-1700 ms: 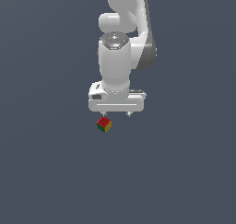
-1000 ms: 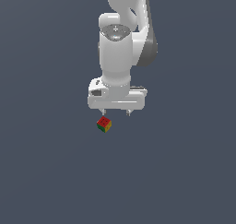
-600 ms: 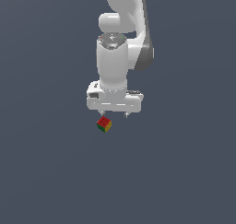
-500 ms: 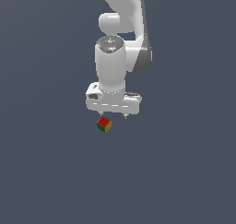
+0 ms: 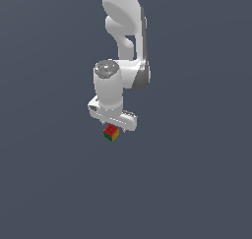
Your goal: Pick up the object and move it to a goal position.
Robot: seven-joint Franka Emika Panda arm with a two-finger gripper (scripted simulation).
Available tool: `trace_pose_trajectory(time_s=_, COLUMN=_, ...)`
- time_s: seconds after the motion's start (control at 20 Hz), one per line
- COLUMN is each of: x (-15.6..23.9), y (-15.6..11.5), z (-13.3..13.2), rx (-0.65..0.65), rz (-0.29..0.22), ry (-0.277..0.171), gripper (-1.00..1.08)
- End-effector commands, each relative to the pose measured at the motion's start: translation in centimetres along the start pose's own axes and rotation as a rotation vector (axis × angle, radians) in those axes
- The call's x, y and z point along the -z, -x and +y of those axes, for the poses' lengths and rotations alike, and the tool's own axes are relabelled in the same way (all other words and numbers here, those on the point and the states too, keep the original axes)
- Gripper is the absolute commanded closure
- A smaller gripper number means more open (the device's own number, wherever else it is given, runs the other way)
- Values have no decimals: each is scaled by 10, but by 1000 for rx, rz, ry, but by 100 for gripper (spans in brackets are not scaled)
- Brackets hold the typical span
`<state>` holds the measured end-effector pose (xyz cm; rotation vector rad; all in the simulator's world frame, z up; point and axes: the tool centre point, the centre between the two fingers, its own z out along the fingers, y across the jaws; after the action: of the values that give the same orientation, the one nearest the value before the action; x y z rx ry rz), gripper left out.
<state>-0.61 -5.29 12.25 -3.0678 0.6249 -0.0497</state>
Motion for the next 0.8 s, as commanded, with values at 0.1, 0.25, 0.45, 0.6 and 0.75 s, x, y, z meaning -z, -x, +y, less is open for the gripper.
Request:
trace_pose_trajectory(time_s=0.1, x=-22, y=6, z=17, rx=-106, rz=-16, ry=9, gripper=-92)
trace_pose_trajectory(time_s=0.25, x=-31, y=9, z=24, rx=-151, rz=-22, ry=15, gripper=-92)
trace_pose_trajectory(time_s=0.45, x=-38, y=11, z=29, rx=-183, rz=-27, ry=19, gripper=-92)
trace_pose_trajectory(time_s=0.6, x=-38, y=11, z=29, rx=-181, rz=-27, ry=19, gripper=-92)
trace_pose_trajectory(time_s=0.75, x=-41, y=12, z=29, rx=-181, rz=-27, ry=19, gripper=-92)
